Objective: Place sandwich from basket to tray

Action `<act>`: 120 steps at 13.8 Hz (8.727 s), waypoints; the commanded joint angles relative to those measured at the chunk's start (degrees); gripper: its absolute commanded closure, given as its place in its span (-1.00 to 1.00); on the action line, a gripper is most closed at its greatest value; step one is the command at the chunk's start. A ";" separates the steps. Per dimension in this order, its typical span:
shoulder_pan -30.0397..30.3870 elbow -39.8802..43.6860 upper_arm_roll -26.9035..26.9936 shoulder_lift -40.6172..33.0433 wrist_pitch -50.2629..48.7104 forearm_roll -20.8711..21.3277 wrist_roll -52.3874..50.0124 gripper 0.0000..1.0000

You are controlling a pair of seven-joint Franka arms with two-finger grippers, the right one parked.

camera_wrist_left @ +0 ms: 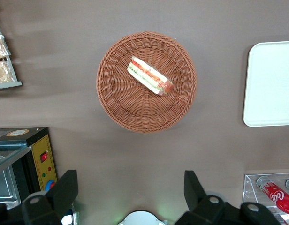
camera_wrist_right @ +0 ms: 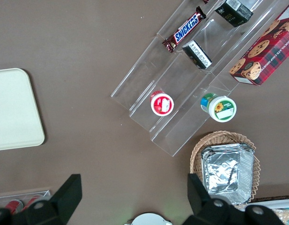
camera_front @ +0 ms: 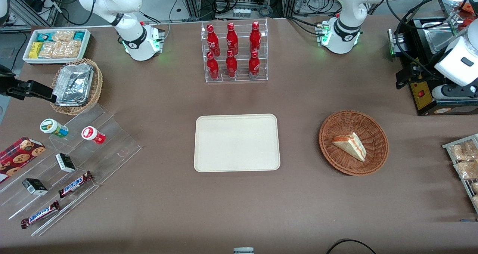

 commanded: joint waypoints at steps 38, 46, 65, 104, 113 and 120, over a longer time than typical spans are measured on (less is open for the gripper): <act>-2.27 -36.66 -1.06 12.92 60.46 -1.46 -54.56 -1.00; -2.81 -36.84 -0.89 17.67 66.26 -1.37 -54.74 -0.99; -17.90 -14.80 -1.33 12.30 30.25 0.65 -51.94 0.61; -23.14 5.27 -1.85 15.49 13.82 -1.79 -35.37 -1.00; -2.04 -3.16 -1.50 -1.29 -0.35 -3.04 -2.72 -1.00; 2.73 -4.41 -0.19 -2.91 0.35 -2.34 0.98 -1.00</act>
